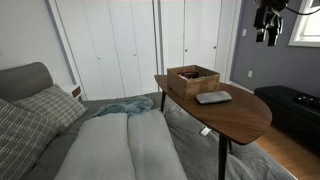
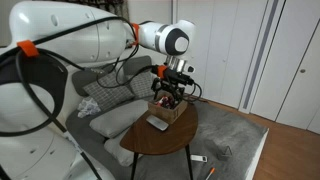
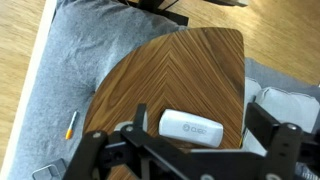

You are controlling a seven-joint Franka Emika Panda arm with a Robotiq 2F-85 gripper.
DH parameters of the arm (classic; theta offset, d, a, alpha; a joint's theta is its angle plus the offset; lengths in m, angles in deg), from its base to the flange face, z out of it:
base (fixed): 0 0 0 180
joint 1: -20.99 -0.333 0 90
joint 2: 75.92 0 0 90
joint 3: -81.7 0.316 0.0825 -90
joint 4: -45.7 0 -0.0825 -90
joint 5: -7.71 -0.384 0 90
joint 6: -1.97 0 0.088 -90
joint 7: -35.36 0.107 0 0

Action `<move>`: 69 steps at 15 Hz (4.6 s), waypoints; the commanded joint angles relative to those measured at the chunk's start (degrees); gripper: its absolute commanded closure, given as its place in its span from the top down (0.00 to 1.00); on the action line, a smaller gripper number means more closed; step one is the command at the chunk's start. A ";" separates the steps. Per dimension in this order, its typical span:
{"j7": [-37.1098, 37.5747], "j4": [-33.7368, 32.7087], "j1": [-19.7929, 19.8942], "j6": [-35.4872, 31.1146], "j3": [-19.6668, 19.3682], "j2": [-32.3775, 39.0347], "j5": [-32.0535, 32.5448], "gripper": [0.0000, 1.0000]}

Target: Remove the pen from the box and put it on the table next to the box

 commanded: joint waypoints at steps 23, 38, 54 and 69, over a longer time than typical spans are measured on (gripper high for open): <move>-7.36 -11.23 -2.17 -19.08 8.75 17.65 -7.30 1.00; -10.92 -14.34 -1.63 -26.27 15.00 30.92 -1.87 0.92; -17.98 -17.62 0.29 -26.23 17.06 33.69 -2.22 0.91; -18.93 -17.72 0.07 -27.43 17.21 34.76 -3.11 0.46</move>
